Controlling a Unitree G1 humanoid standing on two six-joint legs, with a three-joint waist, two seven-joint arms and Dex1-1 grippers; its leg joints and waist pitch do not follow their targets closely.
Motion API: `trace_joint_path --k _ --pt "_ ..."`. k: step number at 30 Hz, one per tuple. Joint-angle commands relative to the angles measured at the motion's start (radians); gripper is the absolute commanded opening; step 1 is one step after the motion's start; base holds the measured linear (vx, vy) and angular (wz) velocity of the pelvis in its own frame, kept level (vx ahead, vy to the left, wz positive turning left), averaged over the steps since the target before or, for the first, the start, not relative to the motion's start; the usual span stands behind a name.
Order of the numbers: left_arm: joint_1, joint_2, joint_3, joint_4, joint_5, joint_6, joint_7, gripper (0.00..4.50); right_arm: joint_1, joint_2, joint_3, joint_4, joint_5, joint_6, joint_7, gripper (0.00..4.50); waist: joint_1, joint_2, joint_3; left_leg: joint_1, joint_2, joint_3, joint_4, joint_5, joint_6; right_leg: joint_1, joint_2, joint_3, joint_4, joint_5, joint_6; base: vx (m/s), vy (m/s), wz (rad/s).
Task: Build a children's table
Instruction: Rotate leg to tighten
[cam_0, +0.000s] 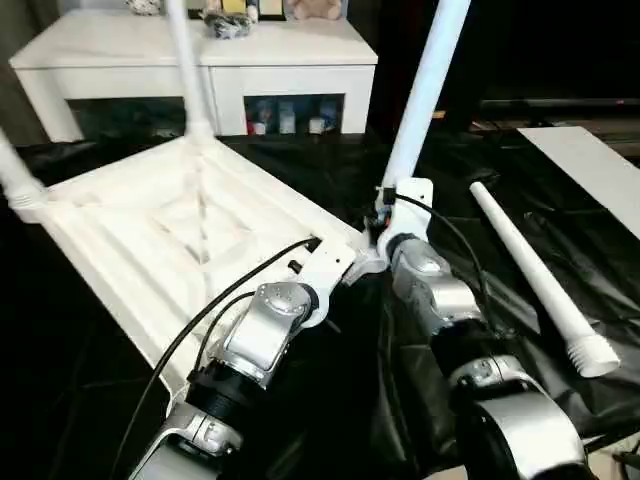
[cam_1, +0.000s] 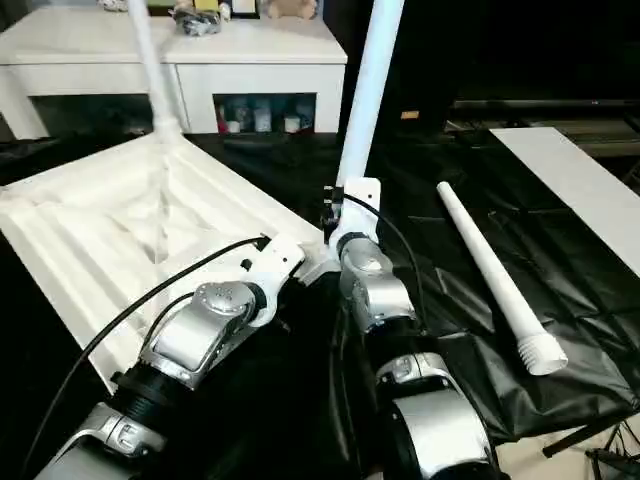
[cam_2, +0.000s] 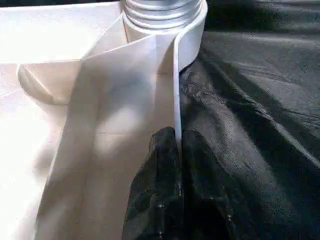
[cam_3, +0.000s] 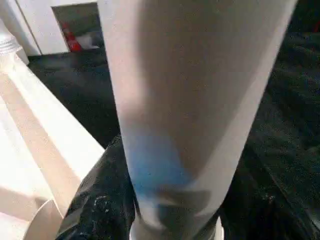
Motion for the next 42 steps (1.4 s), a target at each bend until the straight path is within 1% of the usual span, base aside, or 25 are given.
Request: trace_joint_path --k 1,2,3,5,6,7,8,9,10,11,12,13,14,15,17,19,21,23,25,27,31,36,37,40,42 --pt "-0.002 0.002 -0.019 -0.006 -0.016 -0.033 -0.026 0.0 0.035 0.009 -0.04 0.099 0.039 0.03 0.048 2.19 0.004 0.009 -0.025 0.0 0.073 -0.034 -0.088 -0.366 -0.019 -0.001 -0.091 0.049 -0.077 -0.214 -0.188 0.0 0.0 0.0" --pt "-0.004 0.01 -0.019 -0.002 -0.015 -0.043 -0.028 0.0 0.03 0.011 -0.045 0.098 0.047 0.022 0.068 2.19 0.004 0.008 -0.026 -0.001 0.073 -0.033 -0.088 -0.354 -0.015 0.001 -0.09 0.049 -0.076 -0.208 -0.19 0.0 0.0 0.0" --pt "-0.004 0.028 -0.02 -0.004 -0.013 -0.056 -0.036 0.0 0.025 0.009 -0.042 0.077 0.054 0.008 0.101 2.4 0.007 0.012 -0.027 -0.002 0.074 -0.032 -0.087 -0.324 -0.005 0.003 -0.09 0.05 -0.074 -0.176 -0.2 0.0 0.0 0.0" --pt "0.003 0.054 -0.025 -0.019 -0.001 -0.076 -0.061 0.0 0.019 -0.002 -0.034 0.047 0.058 -0.003 0.164 2.61 0.009 0.01 -0.032 -0.006 0.075 -0.029 -0.084 -0.275 0.013 0.01 -0.091 0.049 -0.068 -0.123 -0.214 0.0 0.0 0.0" --pt "0.003 0.054 -0.025 -0.019 -0.001 -0.076 -0.061 0.0 0.019 -0.002 -0.034 0.047 0.058 -0.003 0.164 2.67 0.014 0.011 -0.038 -0.009 0.077 -0.027 -0.077 -0.213 0.033 0.015 -0.092 0.049 -0.059 -0.048 -0.229 0.0 0.0 0.0" --pt "0.008 0.066 -0.027 -0.03 0.001 -0.079 -0.072 0.0 0.022 -0.009 -0.026 0.028 0.059 -0.003 0.189 2.77 0.017 0.012 -0.039 -0.008 0.077 -0.025 -0.073 -0.175 0.046 0.014 -0.092 0.048 -0.055 -0.003 -0.241 0.0 0.0 0.0" --pt "0.013 0.086 -0.034 -0.043 0.004 -0.096 -0.09 0.0 0.03 -0.018 -0.017 -0.006 0.062 0.004 0.217 2.9 0.022 0.01 -0.041 -0.016 0.074 -0.021 -0.066 -0.098 0.075 0.021 -0.091 0.046 -0.044 0.09 -0.258 0.0 0.0 0.0" --pt "0.024 0.118 -0.039 -0.066 0.006 -0.093 -0.114 0.0 0.051 -0.038 0.001 -0.07 0.069 0.022 0.284 2.9 0.026 0.012 -0.04 -0.018 0.072 -0.018 -0.062 -0.067 0.104 0.02 -0.09 0.044 -0.041 0.131 -0.267 0.0 0.0 0.0" --pt "0.028 0.132 -0.044 -0.074 0.008 -0.102 -0.126 0.0 0.063 -0.048 0.012 -0.101 0.071 0.032 0.309 3.01 0.029 0.015 -0.041 -0.02 0.071 -0.018 -0.059 -0.059 0.115 0.023 -0.091 0.045 -0.039 0.147 -0.266 0.0 0.0 0.0" --pt "0.031 0.143 -0.048 -0.08 0.009 -0.11 -0.136 0.0 0.072 -0.056 0.018 -0.121 0.069 0.037 0.33 3.01 0.031 0.018 -0.043 -0.016 0.076 -0.015 -0.057 -0.052 0.126 0.016 -0.092 0.046 -0.036 0.17 -0.278 0.0 0.0 0.0" --pt "0.038 0.167 -0.053 -0.096 0.005 -0.119 -0.163 0.0 0.105 -0.084 0.044 -0.193 0.078 0.072 0.388 3.1 0.035 0.018 -0.042 -0.015 0.074 -0.016 -0.056 -0.051 0.13 0.018 -0.087 0.043 -0.037 0.171 -0.277 0.0 0.0 0.0" --pt "0.043 0.184 -0.056 -0.106 0.002 -0.124 -0.182 0.0 0.128 -0.103 0.061 -0.244 0.084 0.096 0.43 3.2 0.036 0.017 -0.041 -0.015 0.078 -0.012 -0.055 -0.059 0.135 0.014 -0.088 0.045 -0.036 0.166 -0.283 0.0 0.0 0.0" --pt "0.044 0.186 -0.056 -0.108 0.001 -0.124 -0.186 0.0 0.132 -0.107 0.064 -0.251 0.085 0.1 0.436 3.27 0.041 0.018 -0.04 -0.015 0.078 -0.012 -0.055 -0.057 0.134 0.015 -0.087 0.043 -0.035 0.15 -0.286 0.0 0.0 0.0" --pt "0.059 0.238 -0.072 -0.141 -0.011 -0.155 -0.254 0.0 0.203 -0.182 0.113 -0.38 0.091 0.157 0.549 3.4 0.046 0.019 -0.036 -0.015 0.079 -0.012 -0.057 -0.07 0.128 0.017 -0.085 0.042 -0.038 0.116 -0.278 0.0 0.0 0.0" --pt "0.073 0.285 -0.089 -0.168 -0.022 -0.189 -0.326 0.0 0.256 -0.254 0.154 -0.466 0.088 0.188 0.633 3.48 0.053 0.023 -0.035 -0.012 0.083 -0.013 -0.061 -0.093 0.114 0.013 -0.084 0.043 -0.042 0.068 -0.262 0.0 0.0 0.0" --pt "0.089 0.326 -0.101 -0.192 -0.035 -0.215 -0.393 0.0 0.302 -0.323 0.19 -0.54 0.083 0.21 0.707 3.66 0.06 0.021 -0.035 -0.008 0.084 -0.011 -0.06 -0.092 0.099 0.012 -0.081 0.043 -0.039 0.066 -0.253 0.0 0.0 0.0" --pt "0.122 0.41 -0.124 -0.229 -0.077 -0.331 -0.543 0.0 0.381 -0.433 0.221 -0.661 0.104 0.222 0.839 3.66 0.069 0.026 -0.031 -0.005 0.083 -0.009 -0.061 -0.125 0.084 0.007 -0.081 0.045 -0.045 0.022 -0.246 0.0 0.0 0.0" --pt "0.13 0.446 -0.134 -0.233 -0.077 -0.379 -0.582 0.0 0.418 -0.482 0.23 -0.717 0.123 0.238 0.9 3.66 0.077 0.026 -0.031 -0.002 0.085 -0.008 -0.062 -0.135 0.081 0.008 -0.081 0.047 -0.044 0.015 -0.23 0.0 0.0 0.0" --pt "0.133 0.463 -0.133 -0.229 -0.075 -0.393 -0.593 0.0 0.444 -0.509 0.231 -0.756 0.131 0.256 0.935 3.66 0.08 0.029 -0.032 0.003 0.085 -0.006 -0.061 -0.134 0.076 0.002 -0.078 0.046 -0.042 0.026 -0.24 0.0 0.0 0.0" --pt "0.137 0.479 -0.129 -0.224 -0.078 -0.4 -0.605 0.0 0.468 -0.536 0.238 -0.781 0.131 0.261 0.966 3.66 0.08 0.027 -0.031 -0.002 0.086 -0.008 -0.063 -0.137 0.064 0.005 -0.08 0.044 -0.039 0.019 -0.243 0.0 0.0 0.0" --pt "0.142 0.504 -0.125 -0.219 -0.085 -0.422 -0.63 0.0 0.475 -0.545 0.25 -0.776 0.112 0.246 0.968 3.66 0.076 0.025 -0.032 -0.002 0.082 -0.005 -0.061 -0.152 0.049 0.006 -0.082 0.046 -0.039 -0.005 -0.249 0.0 0.0 0.0" --pt "0.141 0.512 -0.121 -0.208 -0.088 -0.447 -0.644 0.0 0.455 -0.528 0.264 -0.733 0.072 0.201 0.955 3.66 0.076 0.024 -0.036 -0.004 0.081 -0.004 -0.054 -0.128 0.059 0.006 -0.083 0.046 -0.035 0.015 -0.254 0.0 0.0 0.0" --pt "0.14 0.511 -0.119 -0.205 -0.088 -0.449 -0.645 0.0 0.447 -0.515 0.255 -0.717 0.075 0.195 0.947 3.49 0.075 0.023 -0.036 -0.005 0.079 -0.004 -0.052 -0.12 0.06 0.006 -0.082 0.045 -0.033 0.023 -0.258 0.0 0.0 0.0" --pt "0.14 0.51 -0.116 -0.206 -0.089 -0.45 -0.647 0.0 0.438 -0.495 0.237 -0.701 0.089 0.198 0.938 3.37 0.076 0.022 -0.037 -0.004 0.079 -0.004 -0.05 -0.107 0.069 0.006 -0.082 0.045 -0.03 0.034 -0.264 0.0 0.0 0.0" --pt "0.141 0.51 -0.116 -0.206 -0.091 -0.45 -0.648 0.0 0.436 -0.487 0.242 -0.68 0.086 0.185 0.944 3.11 0.077 0.021 -0.037 -0.004 0.08 -0.004 -0.049 -0.109 0.07 0.006 -0.082 0.045 -0.029 0.028 -0.263 0.0 0.0 0.0"
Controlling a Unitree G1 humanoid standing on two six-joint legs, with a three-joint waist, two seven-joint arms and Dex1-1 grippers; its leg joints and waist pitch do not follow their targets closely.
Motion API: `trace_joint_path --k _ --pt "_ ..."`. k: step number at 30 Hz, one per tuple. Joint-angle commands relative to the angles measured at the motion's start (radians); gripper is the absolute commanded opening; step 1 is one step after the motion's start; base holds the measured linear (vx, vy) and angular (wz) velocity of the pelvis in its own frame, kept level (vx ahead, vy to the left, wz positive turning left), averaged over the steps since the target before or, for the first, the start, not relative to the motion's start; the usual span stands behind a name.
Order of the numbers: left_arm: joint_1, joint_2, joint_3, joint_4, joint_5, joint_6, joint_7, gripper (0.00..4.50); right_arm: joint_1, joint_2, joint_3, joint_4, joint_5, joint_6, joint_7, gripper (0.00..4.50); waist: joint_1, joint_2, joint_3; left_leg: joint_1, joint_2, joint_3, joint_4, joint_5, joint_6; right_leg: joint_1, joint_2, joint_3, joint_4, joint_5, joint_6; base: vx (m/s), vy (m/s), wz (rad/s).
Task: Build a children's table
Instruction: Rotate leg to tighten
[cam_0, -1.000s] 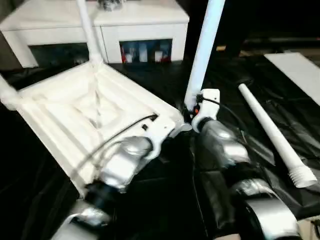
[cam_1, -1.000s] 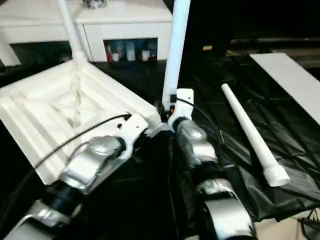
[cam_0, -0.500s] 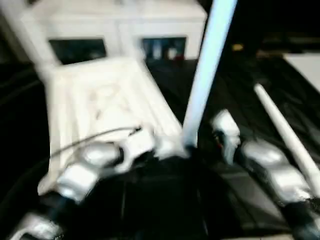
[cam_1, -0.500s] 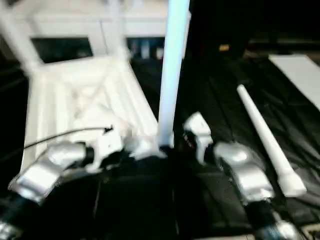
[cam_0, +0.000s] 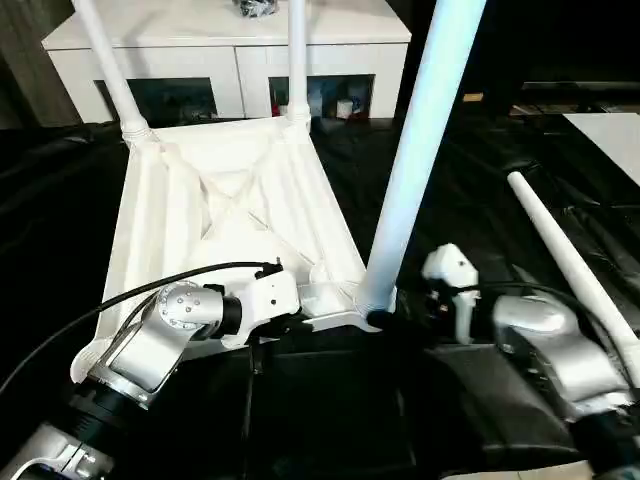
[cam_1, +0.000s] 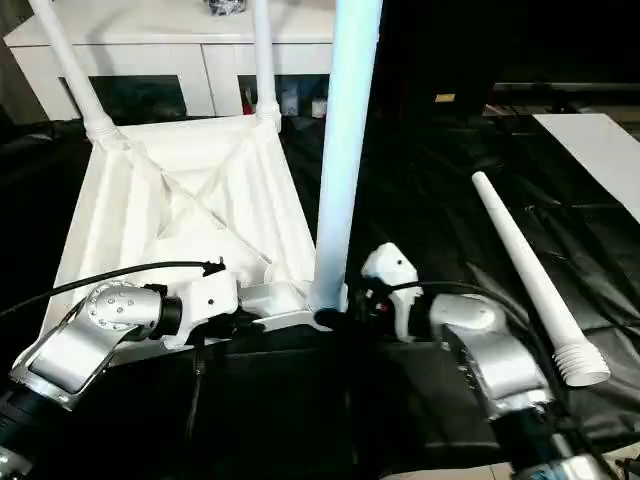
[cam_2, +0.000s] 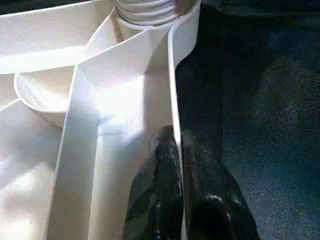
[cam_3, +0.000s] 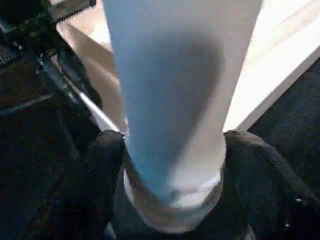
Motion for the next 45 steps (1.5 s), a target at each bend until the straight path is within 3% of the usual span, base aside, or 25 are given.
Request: trace_joint_path --k 1,4,14,18,20,22,23,24,26,28,32,35,36,42,44,45 --pt "0.008 0.003 -0.019 -0.004 0.005 -0.022 -0.023 0.0 -0.005 -0.002 0.0 0.022 -0.003 -0.02 0.003 3.11 -0.002 -0.005 -0.055 0.025 0.064 -0.025 -0.065 -0.127 0.065 0.038 -0.082 0.045 -0.052 0.009 -0.26 0.0 0.0 0.0" --pt "0.012 0.005 -0.019 -0.008 0.003 -0.022 -0.024 0.0 0.0 0.006 0.003 0.028 -0.001 -0.025 0.011 2.8 -0.001 -0.007 -0.055 0.023 0.063 -0.025 -0.064 -0.132 0.061 0.04 -0.083 0.045 -0.052 -0.004 -0.256 0.0 0.0 0.0" --pt "0.018 0.013 -0.015 -0.002 0.004 -0.027 -0.029 0.0 0.006 0.003 0.023 0.06 -0.036 -0.063 0.035 2.68 -0.002 -0.007 -0.058 0.023 0.062 -0.025 -0.06 -0.13 0.062 0.04 -0.081 0.045 -0.049 -0.009 -0.253 0.0 0.0 0.0" --pt "0.016 -0.027 -0.004 0.014 0.015 0.031 0.038 0.0 -0.014 0.058 0.0 0.135 -0.078 -0.053 -0.105 2.67 -0.007 -0.006 -0.056 0.023 0.061 -0.023 -0.06 -0.133 0.063 0.036 -0.081 0.045 -0.05 -0.015 -0.262 0.0 0.0 0.0" --pt "0.009 -0.066 0.011 0.018 0.007 0.082 0.083 0.0 -0.034 0.112 -0.024 0.186 -0.1 -0.037 -0.222 2.66 -0.011 -0.008 -0.049 0.025 0.059 -0.025 -0.066 -0.19 0.035 0.033 -0.08 0.045 -0.059 -0.109 -0.254 0.0 0.0 0.0" --pt "-0.01 -0.139 0.028 0.032 0.009 0.15 0.168 0.0 -0.056 0.184 -0.053 0.24 -0.11 -0.01 -0.359 2.66 -0.032 -0.009 -0.039 0.027 0.056 -0.031 -0.077 -0.294 -0.022 0.031 -0.082 0.044 -0.072 -0.295 -0.22 -0.025 0.001 -0.05" --pt "-0.029 -0.225 0.046 0.05 0.017 0.214 0.275 0.0 -0.082 0.265 -0.086 0.298 -0.122 0.014 -0.522 2.66 -0.04 -0.006 -0.041 0.03 0.056 -0.035 -0.076 -0.331 -0.041 0.027 -0.086 0.046 -0.076 -0.357 -0.205 -0.054 0.01 -0.13" --pt "-0.035 -0.253 0.05 0.054 0.019 0.24 0.305 0.0 -0.091 0.293 -0.097 0.319 -0.125 0.022 -0.576 2.66 -0.047 -0.012 -0.039 0.027 0.055 -0.039 -0.08 -0.337 -0.053 0.029 -0.085 0.044 -0.082 -0.389 -0.185 -0.054 0.01 -0.13" --pt "-0.05 -0.303 0.045 0.065 0.034 0.272 0.358 0.0 -0.113 0.346 -0.117 0.368 -0.13 0.035 -0.681 2.66 -0.051 -0.012 -0.042 0.033 0.053 -0.041 -0.078 -0.357 -0.056 0.022 -0.085 0.044 -0.089 -0.408 -0.168 0.0 0.0 0.0" --pt "-0.071 -0.361 0.037 0.085 0.059 0.293 0.419 0.0 -0.14 0.411 -0.147 0.43 -0.122 0.026 -0.791 2.66 -0.054 -0.013 -0.04 0.037 0.051 -0.036 -0.075 -0.366 -0.045 0.012 -0.082 0.049 -0.095 -0.407 -0.161 0.0 0.0 0.0" --pt "-0.094 -0.433 0.016 0.11 0.108 0.294 0.499 0.0 -0.204 0.5 -0.156 0.521 -0.138 -0.042 -0.873 2.66 -0.054 -0.01 -0.044 0.034 0.052 -0.039 -0.077 -0.361 -0.037 0.014 -0.079 0.046 -0.094 -0.368 -0.15 0.0 0.0 0.0" --pt "-0.096 -0.436 0.011 0.108 0.116 0.29 0.503 0.0 -0.219 0.514 -0.156 0.529 -0.134 -0.077 -0.839 2.66 -0.051 -0.011 -0.047 0.027 0.053 -0.035 -0.077 -0.324 -0.024 0.02 -0.08 0.047 -0.086 -0.272 -0.167 0.0 0.0 0.0" --pt "-0.094 -0.429 0.011 0.1 0.115 0.295 0.499 0.0 -0.217 0.512 -0.159 0.514 -0.123 -0.099 -0.808 3.21 -0.051 -0.012 -0.047 0.028 0.053 -0.035 -0.076 -0.325 -0.02 0.019 -0.08 0.048 -0.086 -0.269 -0.17 0.0 0.0 0.0" --pt "-0.065 -0.342 0.017 0.042 0.126 0.284 0.438 0.0 -0.182 0.441 -0.154 0.377 -0.111 -0.122 -0.696 3.78 -0.041 -0.01 -0.052 0.022 0.054 -0.031 -0.073 -0.255 0.011 0.028 -0.08 0.047 -0.078 -0.194 -0.185 0.0 0.0 0.0" --pt "-0.05 -0.311 0.016 0.018 0.124 0.275 0.409 0.0 -0.164 0.404 -0.146 0.32 -0.107 -0.1 -0.648 3.89 -0.034 -0.01 -0.057 0.017 0.056 -0.029 -0.067 -0.18 0.031 0.037 -0.08 0.047 -0.066 -0.085 -0.205 0.0 0.0 0.0" --pt "-0.029 -0.268 0.009 -0.016 0.116 0.267 0.363 0.0 -0.13 0.341 -0.12 0.244 -0.114 -0.073 -0.575 4.01 -0.03 -0.008 -0.059 0.016 0.055 -0.028 -0.064 -0.141 0.045 0.039 -0.077 0.046 -0.06 -0.033 -0.214 0.0 0.0 0.0"
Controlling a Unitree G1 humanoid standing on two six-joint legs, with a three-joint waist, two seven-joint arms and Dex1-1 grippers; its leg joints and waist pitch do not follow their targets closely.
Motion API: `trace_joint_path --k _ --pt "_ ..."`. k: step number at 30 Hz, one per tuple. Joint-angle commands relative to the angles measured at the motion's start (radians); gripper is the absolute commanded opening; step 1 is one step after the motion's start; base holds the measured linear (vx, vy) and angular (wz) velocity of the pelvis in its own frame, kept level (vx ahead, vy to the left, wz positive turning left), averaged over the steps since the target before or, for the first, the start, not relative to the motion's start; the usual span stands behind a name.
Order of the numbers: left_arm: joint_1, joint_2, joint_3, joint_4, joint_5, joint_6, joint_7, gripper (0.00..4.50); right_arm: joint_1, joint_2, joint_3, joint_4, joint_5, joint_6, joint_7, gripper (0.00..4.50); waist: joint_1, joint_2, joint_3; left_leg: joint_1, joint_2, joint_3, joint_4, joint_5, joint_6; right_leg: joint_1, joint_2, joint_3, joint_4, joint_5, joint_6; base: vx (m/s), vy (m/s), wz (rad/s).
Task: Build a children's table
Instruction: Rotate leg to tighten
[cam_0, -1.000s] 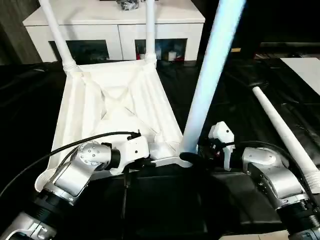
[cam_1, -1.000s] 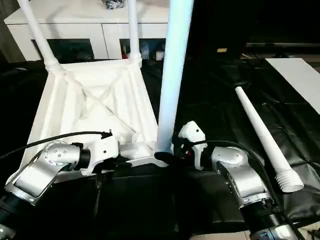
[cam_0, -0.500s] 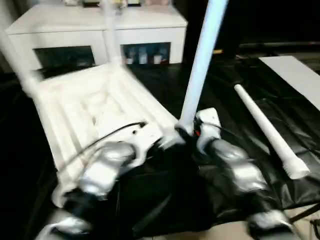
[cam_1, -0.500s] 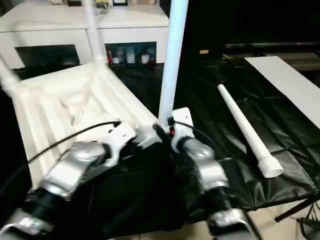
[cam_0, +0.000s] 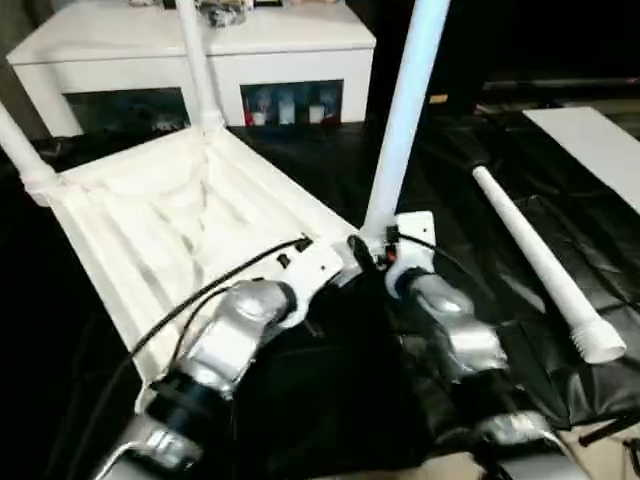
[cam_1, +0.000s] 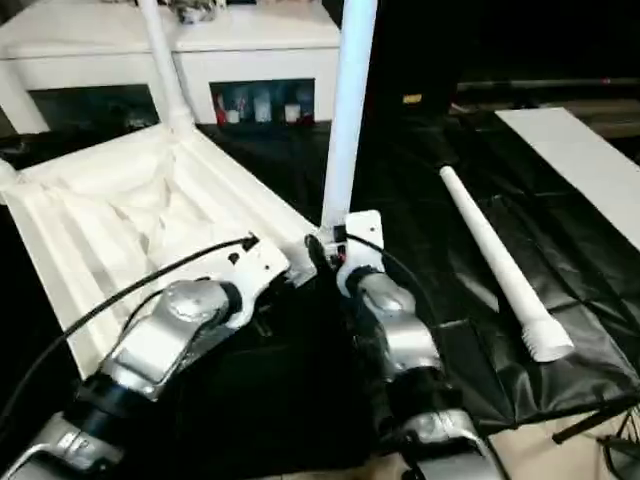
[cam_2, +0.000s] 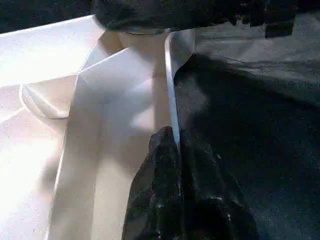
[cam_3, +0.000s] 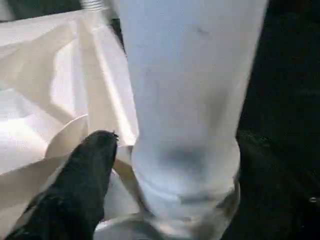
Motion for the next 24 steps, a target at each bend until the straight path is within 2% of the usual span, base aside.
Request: trace_joint_path --k 1,2,3,4,5,6,7,8,9,10,11,12,14,16,18,20,22,24 --pt "0.021 0.048 -0.021 -0.045 -0.001 -0.042 -0.061 0.0 0.025 -0.05 0.03 -0.082 0.0 0.033 0.083 4.13 0.01 -0.001 -0.058 0.008 0.055 -0.028 -0.064 -0.131 0.053 0.044 -0.077 0.044 -0.065 -0.02 -0.213 0.0 0.0 0.0" --pt "0.026 0.056 -0.022 -0.053 -0.003 -0.039 -0.07 0.0 0.033 -0.064 0.037 -0.095 -0.004 0.035 0.1 4.13 0.01 -0.002 -0.059 0.009 0.055 -0.025 -0.062 -0.114 0.064 0.042 -0.076 0.046 -0.061 0.019 -0.224 0.0 0.0 0.0" --pt "0.044 0.094 -0.037 -0.076 -0.018 -0.09 -0.127 0.0 0.065 -0.108 0.047 -0.145 0.013 0.045 0.171 4.13 0.011 -0.003 -0.06 0.009 0.054 -0.024 -0.061 -0.11 0.067 0.042 -0.076 0.045 -0.06 0.027 -0.232 0.0 0.0 0.0" --pt "0.093 0.195 -0.078 -0.13 -0.063 -0.225 -0.29 0.0 0.147 -0.223 0.081 -0.26 0.054 0.036 0.354 4.13 0.017 -0.002 -0.063 0.009 0.056 -0.024 -0.058 -0.1 0.077 0.044 -0.077 0.046 -0.057 0.051 -0.232 0.0 0.0 0.0" --pt "0.1 0.209 -0.084 -0.137 -0.069 -0.24 -0.312 0.0 0.159 -0.24 0.087 -0.277 0.06 0.034 0.38 4.13 0.031 -0.001 -0.068 0.004 0.06 -0.031 -0.053 -0.072 0.102 0.054 -0.078 0.046 -0.049 0.111 -0.211 0.0 0.0 0.0" --pt "0.114 0.242 -0.088 -0.147 -0.071 -0.221 -0.338 0.0 0.189 -0.283 0.098 -0.32 0.077 0.039 0.445 4.13 0.029 0.007 -0.06 0.009 0.061 -0.025 -0.057 -0.086 0.112 0.038 -0.07 0.043 -0.051 0.128 -0.22 0.0 0.0 0.0" --pt "0.119 0.259 -0.089 -0.145 -0.072 -0.229 -0.353 0.0 0.208 -0.305 0.095 -0.349 0.101 0.048 0.487 4.13 0.03 0.006 -0.058 0.016 0.063 -0.023 -0.058 -0.111 0.108 0.032 -0.07 0.043 -0.054 0.106 -0.228 0.0 0.0 0.0" --pt "0.123 0.271 -0.089 -0.143 -0.073 -0.238 -0.365 0.0 0.22 -0.319 0.092 -0.369 0.118 0.055 0.515 4.13 0.031 0.004 -0.055 0.017 0.061 -0.022 -0.062 -0.157 0.096 0.033 -0.071 0.044 -0.06 0.039 -0.241 0.0 0.0 0.0" --pt "0.13 0.284 -0.082 -0.151 -0.09 -0.23 -0.39 0.0 0.241 -0.353 0.097 -0.406 0.15 0.083 0.573 4.13 0.035 0.004 -0.053 0.018 0.062 -0.021 -0.063 -0.171 0.088 0.034 -0.072 0.044 -0.063 0.004 -0.238 0.0 0.0 0.0" --pt "0.131 0.285 -0.081 -0.152 -0.092 -0.229 -0.393 0.0 0.244 -0.358 0.097 -0.411 0.154 0.088 0.581 4.13 0.037 0.009 -0.048 0.023 0.065 -0.022 -0.069 -0.221 0.066 0.031 -0.072 0.045 -0.07 -0.075 -0.231 0.0 0.0 0.0" --pt "0.133 0.288 -0.076 -0.158 -0.102 -0.226 -0.406 0.0 0.251 -0.374 0.106 -0.423 0.157 0.091 0.604 4.13 0.036 0.007 -0.045 0.022 0.067 -0.023 -0.073 -0.244 0.053 0.03 -0.072 0.046 -0.072 -0.112 -0.227 0.0 0.0 0.0" --pt "0.132 0.295 -0.073 -0.161 -0.111 -0.231 -0.419 0.0 0.258 -0.401 0.124 -0.439 0.16 0.1 0.647 4.13 0.033 0.006 -0.039 0.027 0.066 -0.025 -0.08 -0.315 0.014 0.026 -0.074 0.047 -0.08 -0.215 -0.211 0.0 0.0 0.0" --pt "0.131 0.298 -0.073 -0.16 -0.112 -0.235 -0.422 0.0 0.261 -0.411 0.131 -0.446 0.162 0.105 0.667 4.13 0.026 0.004 -0.034 0.029 0.063 -0.028 -0.083 -0.375 -0.008 0.025 -0.078 0.049 -0.089 -0.309 -0.193 0.0 0.0 0.0" --pt "0.124 0.307 -0.075 -0.148 -0.118 -0.255 -0.43 0.0 0.259 -0.428 0.149 -0.449 0.149 0.097 0.685 4.13 0.023 0.0 -0.036 0.028 0.062 -0.031 -0.083 -0.382 -0.016 0.026 -0.083 0.051 -0.093 -0.361 -0.171 0.0 0.0 0.0" --pt "0.107 0.31 -0.074 -0.115 -0.116 -0.288 -0.444 0.0 0.243 -0.451 0.187 -0.426 0.094 0.065 0.714 4.13 0.022 -0.003 -0.038 0.028 0.06 -0.03 -0.08 -0.355 -0.011 0.023 -0.081 0.053 -0.094 -0.352 -0.165 0.0 0.0 0.0" --pt "0.098 0.306 -0.072 -0.102 -0.111 -0.295 -0.446 0.0 0.234 -0.452 0.196 -0.41 0.075 0.056 0.716 4.13 0.025 -0.005 -0.039 0.029 0.06 -0.027 -0.077 -0.331 -0.004 0.022 -0.083 0.055 -0.093 -0.333 -0.171 0.0 0.0 0.0" --pt "0.092 0.302 -0.069 -0.095 -0.109 -0.298 -0.447 0.0 0.225 -0.446 0.194 -0.396 0.07 0.055 0.71 4.13 0.025 -0.006 -0.041 0.025 0.061 -0.027 -0.078 -0.301 0.002 0.026 -0.081 0.053 -0.088 -0.29 -0.184 0.0 0.0 0.0" --pt "0.085 0.3 -0.068 -0.089 -0.109 -0.299 -0.448 0.0 0.209 -0.432 0.187 -0.372 0.07 0.057 0.695 3.89 0.026 -0.003 -0.044 0.024 0.061 -0.027 -0.076 -0.282 0.009 0.027 -0.081 0.052 -0.084 -0.252 -0.196 0.0 0.0 0.0"
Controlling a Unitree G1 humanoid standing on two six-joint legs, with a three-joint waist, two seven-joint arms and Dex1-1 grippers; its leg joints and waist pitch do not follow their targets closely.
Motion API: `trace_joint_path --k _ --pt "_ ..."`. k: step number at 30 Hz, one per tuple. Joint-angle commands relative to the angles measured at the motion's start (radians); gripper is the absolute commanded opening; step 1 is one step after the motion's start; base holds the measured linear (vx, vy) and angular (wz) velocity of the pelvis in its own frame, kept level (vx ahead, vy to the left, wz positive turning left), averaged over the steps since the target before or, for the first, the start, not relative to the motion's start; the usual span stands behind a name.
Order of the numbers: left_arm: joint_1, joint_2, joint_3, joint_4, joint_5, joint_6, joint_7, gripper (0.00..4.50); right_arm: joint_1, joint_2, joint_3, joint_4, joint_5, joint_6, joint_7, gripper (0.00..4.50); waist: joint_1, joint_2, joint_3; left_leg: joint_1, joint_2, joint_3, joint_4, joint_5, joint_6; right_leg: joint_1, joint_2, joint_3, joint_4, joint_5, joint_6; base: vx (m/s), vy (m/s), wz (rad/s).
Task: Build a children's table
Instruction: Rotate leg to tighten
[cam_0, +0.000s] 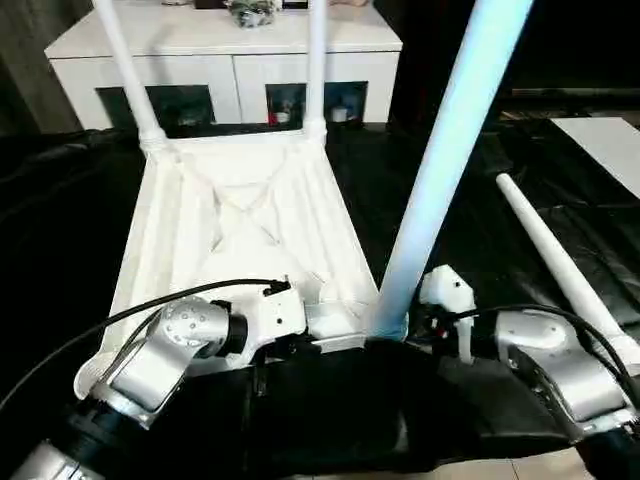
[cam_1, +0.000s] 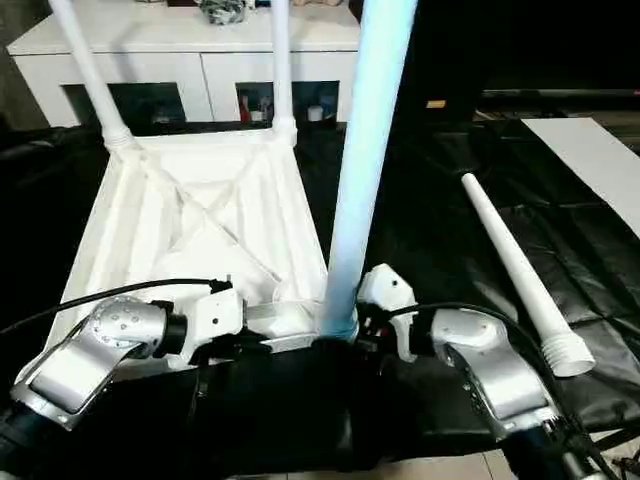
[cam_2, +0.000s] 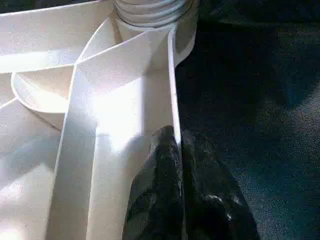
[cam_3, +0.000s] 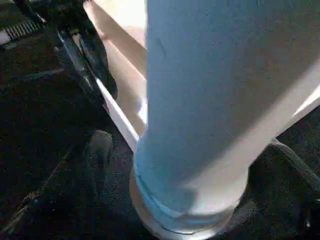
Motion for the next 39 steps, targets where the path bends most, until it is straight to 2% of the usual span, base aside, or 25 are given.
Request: trace_joint_path --k 1,5,8,12,15,19,22,23,24,26,29,30,31,32,33,34,35,36,37,38,39 --pt "-0.02 -0.001 -0.015 0.012 0.016 -0.017 -0.004 0.0 -0.021 0.006 0.002 0.017 -0.006 -0.004 -0.002 3.81 -0.005 -0.007 -0.046 0.019 0.06 -0.031 -0.08 -0.276 0.008 0.02 -0.077 0.047 -0.084 -0.241 -0.199 0.0 0.0 0.0" --pt "-0.025 0.002 -0.015 0.021 0.014 -0.028 -0.002 0.0 -0.029 0.017 -0.004 0.032 -0.002 -0.006 -0.012 3.44 -0.001 -0.006 -0.048 0.019 0.06 -0.029 -0.077 -0.254 0.016 0.021 -0.077 0.047 -0.08 -0.202 -0.21 0.0 0.0 0.0" --pt "-0.022 0.006 -0.012 0.024 0.012 -0.031 -0.011 0.0 -0.027 0.023 -0.013 0.032 0.015 0.004 0.002 3.32 -0.003 -0.006 -0.047 0.017 0.06 -0.03 -0.079 -0.262 0.016 0.024 -0.078 0.046 -0.08 -0.214 -0.208 0.0 0.0 0.0" --pt "-0.015 0.01 -0.011 0.021 0.012 -0.033 -0.019 0.0 -0.019 0.026 -0.017 0.031 0.019 0.005 0.012 2.94 -0.003 -0.006 -0.046 0.019 0.061 -0.031 -0.079 -0.273 0.01 0.023 -0.078 0.046 -0.082 -0.244 -0.2 0.0 0.0 0.0" --pt "-0.012 0.014 -0.013 0.021 0.009 -0.032 -0.024 0.0 -0.015 0.03 -0.02 0.038 0.023 0.008 0.013 2.75 -0.002 -0.005 -0.047 0.018 0.061 -0.031 -0.079 -0.263 0.012 0.023 -0.078 0.047 -0.081 -0.232 -0.201 0.0 0.0 0.0" --pt "-0.007 0.014 -0.014 0.019 0.002 -0.026 -0.029 0.0 -0.013 0.055 -0.033 0.062 0.017 0.008 -0.023 2.72 -0.004 -0.004 -0.047 0.016 0.06 -0.031 -0.079 -0.259 0.014 0.024 -0.077 0.046 -0.079 -0.213 -0.209 0.0 0.0 0.0" --pt "-0.001 0.002 -0.014 0.021 -0.001 -0.017 -0.018 0.0 -0.029 0.107 -0.053 0.126 -0.024 -0.002 -0.145 2.71 -0.01 -0.007 -0.044 0.017 0.058 -0.032 -0.081 -0.286 0.001 0.02 -0.078 0.045 -0.084 -0.271 -0.201 0.0 0.0 0.0" --pt "0.0 -0.023 -0.016 0.029 0.003 0.008 0.01 0.0 -0.039 0.156 -0.066 0.168 -0.047 -0.001 -0.243 2.71 -0.016 -0.006 -0.042 0.018 0.058 -0.032 -0.083 -0.305 -0.011 0.015 -0.078 0.046 -0.086 -0.305 -0.195 0.0 0.0 0.0" --pt "0.0 -0.03 -0.015 0.032 0.005 0.017 0.02 0.0 -0.04 0.166 -0.069 0.174 -0.048 0.002 -0.259 2.71 -0.022 -0.005 -0.04 0.017 0.056 -0.037 -0.086 -0.332 -0.025 0.017 -0.079 0.044 -0.089 -0.348 -0.185 0.0 0.0 0.0" --pt "-0.009 -0.089 -0.008 0.059 0.025 0.068 0.107 0.0 -0.058 0.244 -0.092 0.218 -0.061 0.028 -0.396 2.71 -0.036 -0.004 -0.039 0.015 0.056 -0.042 -0.091 -0.363 -0.043 0.018 -0.077 0.041 -0.089 -0.38 -0.173 0.0 0.0 0.0" --pt "-0.019 -0.143 -0.006 0.073 0.039 0.114 0.174 0.0 -0.08 0.308 -0.111 0.258 -0.073 0.049 -0.513 2.71 -0.046 -0.003 -0.04 0.024 0.054 -0.045 -0.089 -0.41 -0.059 0.01 -0.079 0.043 -0.099 -0.433 -0.152 0.0 0.0 0.0" --pt "-0.042 -0.24 0.003 0.097 0.067 0.19 0.3 0.0 -0.123 0.395 -0.138 0.333 -0.111 0.058 -0.699 2.71 -0.055 -0.005 -0.037 0.025 0.053 -0.043 -0.088 -0.418 -0.066 0.003 -0.078 0.045 -0.101 -0.444 -0.156 0.0 0.0 0.0" --pt "-0.056 -0.29 0.01 0.116 0.081 0.224 0.366 0.0 -0.143 0.435 -0.155 0.367 -0.112 0.068 -0.769 2.71 -0.059 -0.008 -0.034 0.027 0.052 -0.044 -0.087 -0.43 -0.07 -0.002 -0.079 0.044 -0.105 -0.472 -0.155 0.0 0.0 0.0" --pt "-0.069 -0.334 0.021 0.137 0.093 0.248 0.427 0.0 -0.161 0.469 -0.17 0.399 -0.112 0.063 -0.828 2.71 -0.061 -0.01 -0.036 0.033 0.048 -0.048 -0.083 -0.445 -0.069 -0.002 -0.082 0.041 -0.112 -0.532 -0.136 0.0 0.0 0.0" --pt "-0.082 -0.37 0.031 0.158 0.098 0.258 0.471 0.0 -0.178 0.493 -0.174 0.426 -0.109 0.054 -0.849 2.7 -0.062 -0.009 -0.037 0.033 0.047 -0.048 -0.081 -0.445 -0.065 -0.003 -0.084 0.04 -0.115 -0.544 -0.129 0.0 0.0 0.0" --pt "-0.094 -0.405 0.037 0.179 0.102 0.266 0.51 0.0 -0.199 0.517 -0.173 0.458 -0.109 0.037 -0.87 2.7 -0.063 -0.011 -0.037 0.028 0.047 -0.05 -0.083 -0.44 -0.057 0.002 -0.082 0.037 -0.116 -0.539 -0.114 0.0 0.0 0.0" --pt "-0.094 -0.405 0.037 0.179 0.102 0.266 0.51 0.0 -0.199 0.517 -0.173 0.458 -0.109 0.037 -0.87 2.7 -0.061 -0.01 -0.037 0.029 0.047 -0.049 -0.082 -0.443 -0.054 -0.001 -0.081 0.037 -0.118 -0.536 -0.109 0.0 0.0 0.0" --pt "-0.113 -0.452 0.048 0.221 0.111 0.253 0.57 0.0 -0.236 0.548 -0.169 0.51 -0.111 0.001 -0.89 2.7 -0.057 -0.013 -0.039 0.036 0.045 -0.045 -0.078 -0.451 -0.046 -0.009 -0.08 0.038 -0.124 -0.53 -0.103 0.0 0.0 0.0" --pt "-0.124 -0.463 0.043 0.245 0.124 0.234 0.592 0.0 -0.254 0.562 -0.169 0.531 -0.111 -0.021 -0.887 2.7 -0.058 -0.011 -0.039 0.038 0.044 -0.045 -0.077 -0.456 -0.04 -0.01 -0.079 0.037 -0.125 -0.522 -0.105 0.0 0.0 0.0" --pt "-0.129 -0.464 0.04 0.254 0.129 0.223 0.596 0.0 -0.261 0.567 -0.17 0.538 -0.11 -0.032 -0.883 2.7 -0.058 -0.01 -0.039 0.034 0.044 -0.046 -0.081 -0.458 -0.035 -0.005 -0.079 0.034 -0.124 -0.504 -0.105 0.0 0.0 0.0" --pt "-0.131 -0.461 0.037 0.258 0.133 0.215 0.596 0.0 -0.265 0.571 -0.172 0.534 -0.097 -0.052 -0.849 3.26 -0.059 -0.01 -0.04 0.029 0.045 -0.047 -0.084 -0.451 -0.033 0.0 -0.078 0.033 -0.121 -0.485 -0.104 0.0 0.0 0.0"
